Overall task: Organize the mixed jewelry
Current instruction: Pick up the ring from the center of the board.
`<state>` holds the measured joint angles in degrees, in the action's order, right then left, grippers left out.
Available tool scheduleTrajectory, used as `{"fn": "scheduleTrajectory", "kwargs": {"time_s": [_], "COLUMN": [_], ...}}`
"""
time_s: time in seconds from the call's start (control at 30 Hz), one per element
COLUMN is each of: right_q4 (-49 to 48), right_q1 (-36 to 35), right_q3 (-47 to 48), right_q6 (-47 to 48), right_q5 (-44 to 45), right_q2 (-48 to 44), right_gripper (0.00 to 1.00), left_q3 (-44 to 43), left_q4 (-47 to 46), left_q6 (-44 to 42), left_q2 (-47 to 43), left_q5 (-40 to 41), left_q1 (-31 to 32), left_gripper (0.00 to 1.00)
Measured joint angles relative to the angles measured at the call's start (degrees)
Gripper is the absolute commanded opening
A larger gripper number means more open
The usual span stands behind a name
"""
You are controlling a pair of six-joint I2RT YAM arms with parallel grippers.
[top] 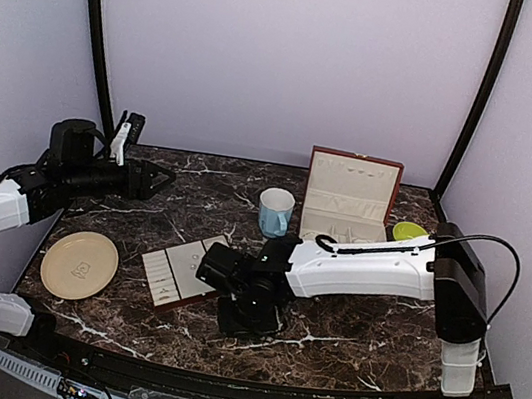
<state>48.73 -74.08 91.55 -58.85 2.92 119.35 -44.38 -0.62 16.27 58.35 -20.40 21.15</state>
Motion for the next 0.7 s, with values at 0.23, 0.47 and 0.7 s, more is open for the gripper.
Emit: {"fn": "scheduleTrajectory", "kwargs": {"time_s": [0.23, 0.47, 0.7], "right_q4": [1.95, 4.31, 6.34], "right_q1": [-0.66, -1.4, -1.75], "right_q3": [3.13, 4.9, 7.23], "right_q6": [-0.37, -0.46, -0.42], "right_q5": [0.55, 1.01, 1.49], "right_q2": [1.68, 5.01, 6.1], "right_gripper": [0.24, 0.21, 0.19], "left_q3": [0.39, 0.39, 0.42], "left_q4": [0.28, 0.28, 0.28], "left_q6": [0.0, 0.02, 0.0], "left_q2": [0.0, -0.04, -0.39], "left_q5": [-0.31, -0.63, -0.79], "left_q1": [0.0, 0.0, 0.0], "left_gripper": [0.71, 0.71, 0.71]}}
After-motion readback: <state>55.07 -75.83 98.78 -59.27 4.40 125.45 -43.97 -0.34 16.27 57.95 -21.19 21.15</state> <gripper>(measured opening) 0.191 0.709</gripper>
